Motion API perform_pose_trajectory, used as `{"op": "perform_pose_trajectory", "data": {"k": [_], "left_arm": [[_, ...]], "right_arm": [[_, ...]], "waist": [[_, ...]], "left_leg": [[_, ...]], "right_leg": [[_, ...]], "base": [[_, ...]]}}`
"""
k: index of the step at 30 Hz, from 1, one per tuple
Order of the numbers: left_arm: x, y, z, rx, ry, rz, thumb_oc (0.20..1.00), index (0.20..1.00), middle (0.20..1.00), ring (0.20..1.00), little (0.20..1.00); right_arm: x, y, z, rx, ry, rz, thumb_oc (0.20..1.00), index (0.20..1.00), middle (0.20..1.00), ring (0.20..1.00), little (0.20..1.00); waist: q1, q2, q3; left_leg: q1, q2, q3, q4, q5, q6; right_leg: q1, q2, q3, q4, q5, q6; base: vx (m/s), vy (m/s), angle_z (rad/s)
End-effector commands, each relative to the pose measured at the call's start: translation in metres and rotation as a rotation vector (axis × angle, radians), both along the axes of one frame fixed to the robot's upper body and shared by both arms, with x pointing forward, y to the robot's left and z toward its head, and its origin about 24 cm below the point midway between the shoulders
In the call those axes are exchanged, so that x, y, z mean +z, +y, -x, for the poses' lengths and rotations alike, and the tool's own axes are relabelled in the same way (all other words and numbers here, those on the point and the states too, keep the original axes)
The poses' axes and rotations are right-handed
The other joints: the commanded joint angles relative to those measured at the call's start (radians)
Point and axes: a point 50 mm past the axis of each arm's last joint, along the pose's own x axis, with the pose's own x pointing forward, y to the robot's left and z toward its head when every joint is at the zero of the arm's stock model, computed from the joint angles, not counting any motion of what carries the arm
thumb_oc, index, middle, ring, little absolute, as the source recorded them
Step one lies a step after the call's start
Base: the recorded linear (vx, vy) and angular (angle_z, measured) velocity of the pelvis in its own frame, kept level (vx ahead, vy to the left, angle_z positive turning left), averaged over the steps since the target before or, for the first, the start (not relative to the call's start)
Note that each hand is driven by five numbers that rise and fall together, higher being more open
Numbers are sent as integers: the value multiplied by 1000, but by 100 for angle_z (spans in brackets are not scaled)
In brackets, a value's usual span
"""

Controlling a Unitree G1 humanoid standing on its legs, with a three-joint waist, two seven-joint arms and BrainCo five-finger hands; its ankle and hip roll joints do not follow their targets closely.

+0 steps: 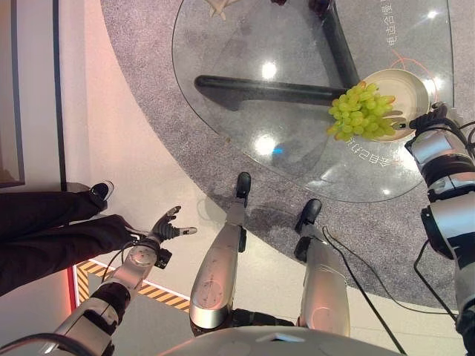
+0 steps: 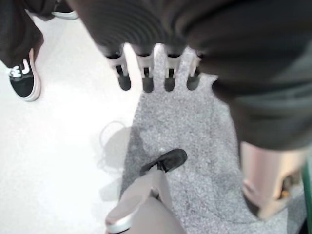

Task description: Pick up fruits into the plate

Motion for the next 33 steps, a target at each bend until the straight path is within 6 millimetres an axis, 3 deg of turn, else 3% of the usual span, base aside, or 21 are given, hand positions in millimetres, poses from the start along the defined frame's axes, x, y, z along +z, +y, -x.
{"op": "perform_pose_trajectory", "data": {"k": [1,5,11,18,23,27,31,33], "left_arm": [[-8,-11,5,1,11,46,1000,1000,1000,1000,1000],[-9,-8,7,6,19,40,1000,1000,1000,1000,1000],[-10,0,6,17,52,22,1000,1000,1000,1000,1000],[-18,6,10,56,115,25,1000,1000,1000,1000,1000],[-35,8,28,94,201,31,1000,1000,1000,1000,1000],[-54,8,53,130,299,31,1000,1000,1000,1000,1000],[-70,7,78,178,394,45,1000,1000,1000,1000,1000],[-75,6,87,206,424,62,1000,1000,1000,1000,1000]], "right_arm": [[37,-24,13,-83,-82,122,1000,1000,1000,1000,1000],[33,-20,9,-38,-117,84,1000,1000,1000,1000,1000],[1,-10,5,57,-178,-93,1000,1000,1000,1000,1000],[-91,9,23,138,-147,-334,1000,1000,1000,1000,1000],[-182,41,63,134,-49,-516,1000,1000,1000,1000,1000],[-250,62,118,92,66,-714,1000,1000,1000,1000,1000],[-293,90,161,74,209,-871,1000,1000,1000,1000,1000],[-305,97,176,60,251,-942,1000,1000,1000,1000,1000]], "waist": [[-4,10,-19],[-10,-2,-19],[-25,-35,-19],[-66,-77,-19],[-93,-108,-72],[-113,-129,-137],[-135,-141,-199],[-142,-143,-220]], "left_leg": [[3,-72,29,69,-149,45],[26,-67,32,66,-154,44],[82,-55,47,76,-173,47],[203,-36,76,69,-197,44],[280,-25,96,44,-215,41],[329,-19,111,32,-224,39],[367,-17,122,25,-232,38],[381,-17,126,21,-235,38]], "right_leg": [[-21,70,-10,-2,1,-50],[1,75,-5,-9,0,-50],[60,81,6,-25,5,-48],[186,84,21,-65,12,-40],[269,85,38,-115,20,-34],[323,86,57,-147,26,-30],[363,87,75,-175,30,-27],[377,87,81,-185,31,-27]], "base": [[-2,15,-5],[1,8,-2],[0,0,0],[21,-6,2],[79,-9,-9],[101,-6,-13],[82,24,-8],[67,57,-17]]}}
